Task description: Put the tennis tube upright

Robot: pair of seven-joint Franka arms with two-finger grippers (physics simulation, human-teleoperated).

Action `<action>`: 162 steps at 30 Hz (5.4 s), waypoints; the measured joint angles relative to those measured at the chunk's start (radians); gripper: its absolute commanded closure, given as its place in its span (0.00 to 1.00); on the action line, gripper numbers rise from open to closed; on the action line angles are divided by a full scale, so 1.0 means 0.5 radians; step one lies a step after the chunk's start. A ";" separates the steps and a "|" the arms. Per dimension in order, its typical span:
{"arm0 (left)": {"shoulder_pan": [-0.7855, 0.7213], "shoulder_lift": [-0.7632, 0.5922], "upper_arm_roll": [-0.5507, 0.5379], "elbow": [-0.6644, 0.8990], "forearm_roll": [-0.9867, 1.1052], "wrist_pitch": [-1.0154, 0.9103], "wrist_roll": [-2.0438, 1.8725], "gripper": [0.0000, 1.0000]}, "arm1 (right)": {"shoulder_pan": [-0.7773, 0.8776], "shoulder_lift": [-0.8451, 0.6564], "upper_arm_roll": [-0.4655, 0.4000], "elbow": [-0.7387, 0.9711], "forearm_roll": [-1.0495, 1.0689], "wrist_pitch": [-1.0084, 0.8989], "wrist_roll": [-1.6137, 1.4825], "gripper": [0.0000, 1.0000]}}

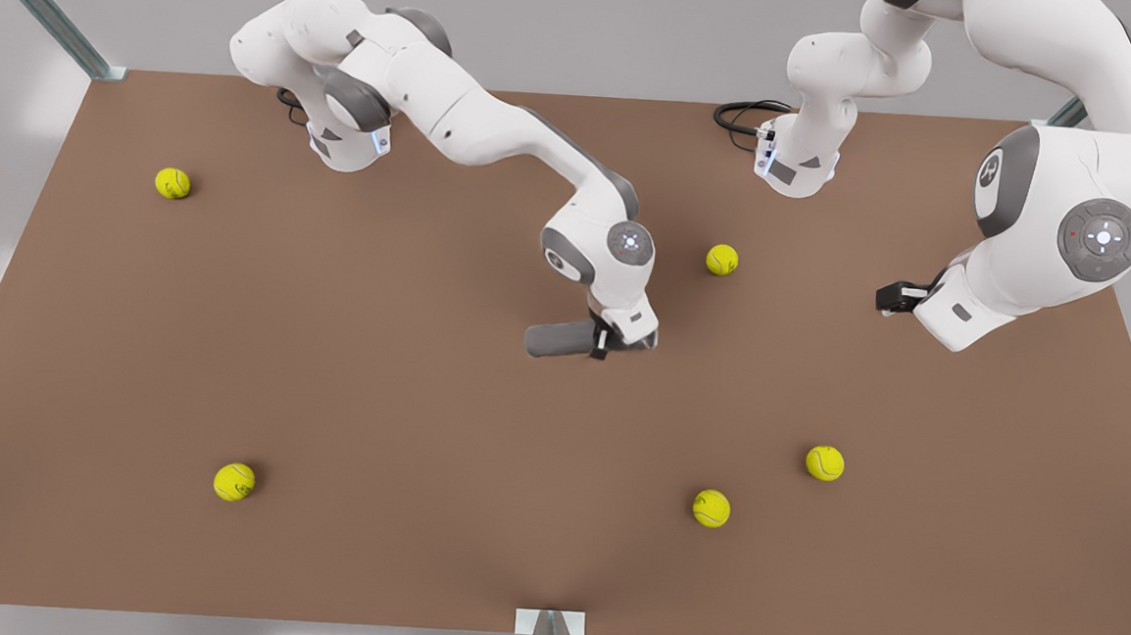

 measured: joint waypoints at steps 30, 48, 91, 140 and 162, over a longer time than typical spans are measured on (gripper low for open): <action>-0.080 0.606 -0.012 -1.340 -2.605 1.338 1.383 0.00 | -1.720 -1.311 -0.021 -0.562 -0.182 -1.374 1.143 0.00; -0.189 0.819 -0.077 -1.347 -3.026 1.430 1.813 0.00 | -1.698 -1.304 -0.034 -0.525 -0.027 -1.407 1.149 0.00; -0.252 0.863 -0.135 -1.353 -3.091 1.408 1.927 0.52 | -1.687 -1.242 -0.022 -0.460 -0.106 -1.696 1.128 0.00; -0.252 0.635 -0.132 -1.439 -2.988 1.328 1.743 0.75 | -1.689 -1.215 -0.022 -0.448 -0.084 -1.727 1.125 0.00; -0.251 0.420 -0.120 -1.467 -2.825 1.315 1.634 0.79 | -1.651 -1.169 -0.025 -0.457 -0.146 -1.804 1.128 0.00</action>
